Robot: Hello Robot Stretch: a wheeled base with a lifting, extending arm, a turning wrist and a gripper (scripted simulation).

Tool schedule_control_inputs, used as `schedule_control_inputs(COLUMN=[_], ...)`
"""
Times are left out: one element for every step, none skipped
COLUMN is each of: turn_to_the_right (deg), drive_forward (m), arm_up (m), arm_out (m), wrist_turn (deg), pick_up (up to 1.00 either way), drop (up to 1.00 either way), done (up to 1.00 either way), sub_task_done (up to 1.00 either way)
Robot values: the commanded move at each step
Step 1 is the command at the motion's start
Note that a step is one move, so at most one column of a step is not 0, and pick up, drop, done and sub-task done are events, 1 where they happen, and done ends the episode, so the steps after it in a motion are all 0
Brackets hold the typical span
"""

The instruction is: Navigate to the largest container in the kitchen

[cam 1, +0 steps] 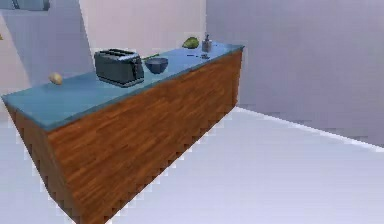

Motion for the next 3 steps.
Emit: schedule_control_inputs(turn_to_the_right=[0.0, 45.0, 45.0], drive_forward=[0.75, 0.00, 0.00], arm_up=[0.00, 0.00, 0.00], arm_out=[0.00, 0.00, 0.00], wrist_turn=[0.0, 0.0, 0.0], pick_up=[0.00, 0.00, 0.00], drop=[0.00, 0.00, 0.00], done=[0.00, 0.00, 0.00], sub_task_done=[0.00, 0.00, 0.00])
